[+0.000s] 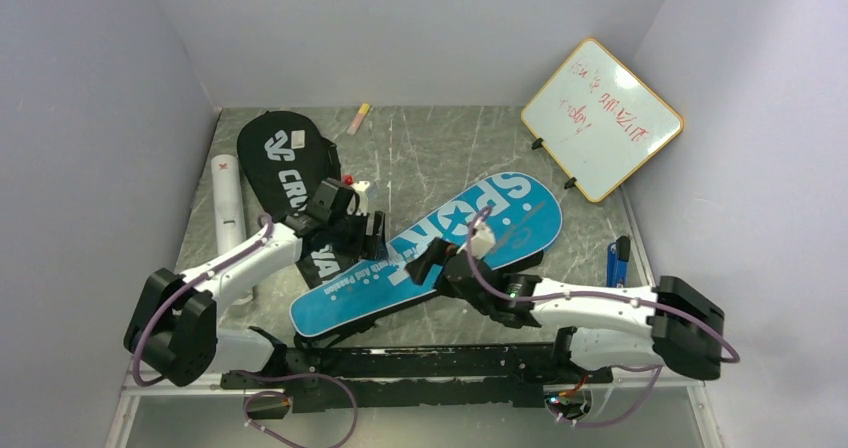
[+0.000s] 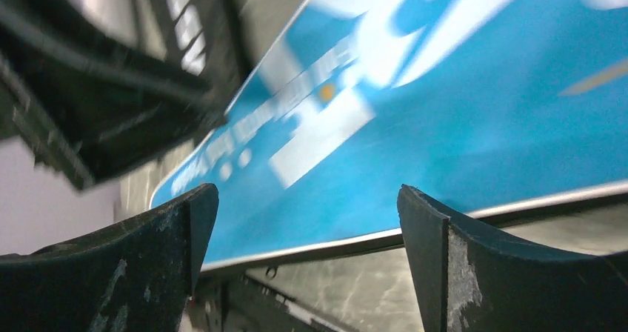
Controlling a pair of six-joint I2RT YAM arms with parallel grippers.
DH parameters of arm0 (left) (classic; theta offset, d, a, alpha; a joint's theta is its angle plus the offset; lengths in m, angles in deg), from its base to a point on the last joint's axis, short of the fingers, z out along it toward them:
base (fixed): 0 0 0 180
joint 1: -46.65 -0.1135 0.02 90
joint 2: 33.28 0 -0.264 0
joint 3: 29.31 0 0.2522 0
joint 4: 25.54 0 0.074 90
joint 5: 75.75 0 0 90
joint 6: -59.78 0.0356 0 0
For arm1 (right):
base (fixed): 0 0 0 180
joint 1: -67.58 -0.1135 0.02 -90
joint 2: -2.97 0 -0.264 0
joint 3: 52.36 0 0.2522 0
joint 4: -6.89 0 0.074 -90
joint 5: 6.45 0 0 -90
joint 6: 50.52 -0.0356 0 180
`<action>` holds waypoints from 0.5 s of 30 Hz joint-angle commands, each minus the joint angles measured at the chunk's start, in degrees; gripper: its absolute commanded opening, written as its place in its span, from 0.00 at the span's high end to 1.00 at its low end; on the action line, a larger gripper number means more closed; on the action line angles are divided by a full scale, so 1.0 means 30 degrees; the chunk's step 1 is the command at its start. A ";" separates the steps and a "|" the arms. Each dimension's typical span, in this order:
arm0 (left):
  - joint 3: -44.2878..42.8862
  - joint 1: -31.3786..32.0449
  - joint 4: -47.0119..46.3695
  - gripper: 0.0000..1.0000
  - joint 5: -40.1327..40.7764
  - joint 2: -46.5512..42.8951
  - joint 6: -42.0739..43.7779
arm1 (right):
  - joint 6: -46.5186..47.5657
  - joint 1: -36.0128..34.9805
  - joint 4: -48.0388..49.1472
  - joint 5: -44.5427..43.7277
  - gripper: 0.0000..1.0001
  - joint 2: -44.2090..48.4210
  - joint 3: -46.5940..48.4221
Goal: Pack up the badminton gear
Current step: Zip the racket bag at the center of the board, then pick up the racket bag from the center of the board.
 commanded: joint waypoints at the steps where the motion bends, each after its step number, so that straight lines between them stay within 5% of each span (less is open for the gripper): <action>1: -0.0004 0.0120 -0.1613 0.17 -0.0667 0.0526 0.0142 | -0.3551 0.1290 -0.7615 -0.3170 0.07 0.2041 0.0462; 5: 0.0045 0.0216 -0.1908 0.17 -0.0624 0.0882 0.0079 | -0.3833 0.2779 -0.9595 -0.3397 0.09 0.2669 0.0459; 15: 0.0233 0.0755 -0.2437 0.26 -0.0978 0.2273 -0.0277 | -0.3269 0.4736 -0.7580 -0.1171 0.14 0.1816 -0.0155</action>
